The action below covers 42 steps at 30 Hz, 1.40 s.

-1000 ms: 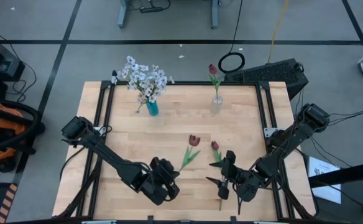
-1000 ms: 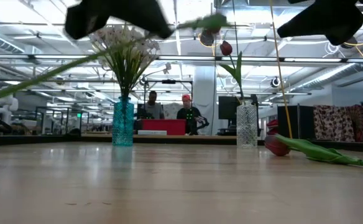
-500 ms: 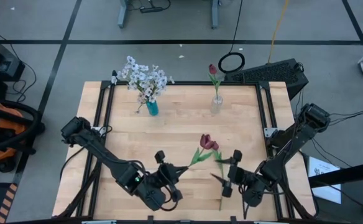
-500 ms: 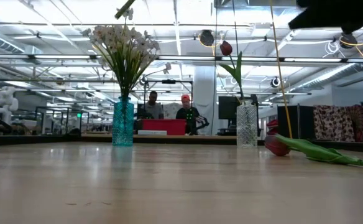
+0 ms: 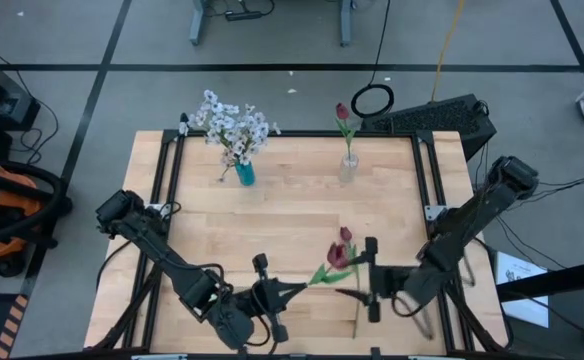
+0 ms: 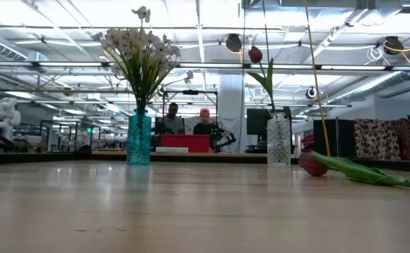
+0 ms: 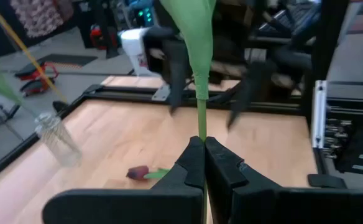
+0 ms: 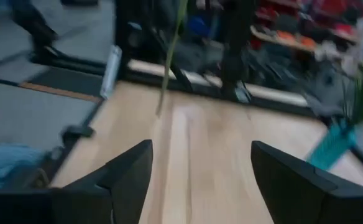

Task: Sort flowers into vase by color
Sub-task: Put the left red tulip into the transparent vase

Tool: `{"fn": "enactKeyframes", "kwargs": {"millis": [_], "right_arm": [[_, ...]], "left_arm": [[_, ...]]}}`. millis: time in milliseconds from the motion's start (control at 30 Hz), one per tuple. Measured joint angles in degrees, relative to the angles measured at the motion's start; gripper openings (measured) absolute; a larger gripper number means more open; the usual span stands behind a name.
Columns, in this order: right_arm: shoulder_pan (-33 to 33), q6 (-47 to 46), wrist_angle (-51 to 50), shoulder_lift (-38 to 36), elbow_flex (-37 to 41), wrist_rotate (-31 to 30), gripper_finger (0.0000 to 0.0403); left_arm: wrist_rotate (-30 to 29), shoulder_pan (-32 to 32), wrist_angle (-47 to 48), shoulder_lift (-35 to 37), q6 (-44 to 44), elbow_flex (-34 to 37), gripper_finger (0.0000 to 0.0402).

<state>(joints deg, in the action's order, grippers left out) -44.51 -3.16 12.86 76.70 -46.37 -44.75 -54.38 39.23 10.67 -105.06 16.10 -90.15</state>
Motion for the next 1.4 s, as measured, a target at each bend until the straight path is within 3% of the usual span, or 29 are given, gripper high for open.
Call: {"fn": "enactKeyframes", "kwargs": {"millis": [167,300,633,800,933,1267,1400], "right_arm": [[-0.2,6.3,0.4,-8.3,0.0,5.0,0.0263],[-0.2,7.8,6.4,-10.0,1.5,7.4,0.0263],[-0.2,14.6,40.3,-2.7,10.5,7.4,0.0263],[0.0,14.6,42.7,0.4,10.7,8.3,0.0263],[0.3,14.5,45.8,3.2,10.7,10.2,0.0263],[1.1,16.0,55.3,8.8,10.7,10.6,0.0261],[1.7,16.0,57.2,9.6,10.7,12.5,0.0238]], "left_arm": [[3.1,-0.8,-6.1,0.0,-6.6,0.0,0.0001],[7.4,-2.2,-11.2,-0.7,-12.0,0.0,0.0001],[11.5,-5.5,-16.4,-1.8,-15.0,1.8,0.0001],[12.8,-6.4,-17.7,-2.4,-15.3,1.8,0.0001],[17.5,-7.0,-18.6,-3.2,-15.0,1.8,0.0001],[18.1,-7.3,-18.9,-4.5,-15.2,1.8,0.0001],[18.1,-7.4,-18.7,-4.5,-15.4,1.8,0.0001]]}}
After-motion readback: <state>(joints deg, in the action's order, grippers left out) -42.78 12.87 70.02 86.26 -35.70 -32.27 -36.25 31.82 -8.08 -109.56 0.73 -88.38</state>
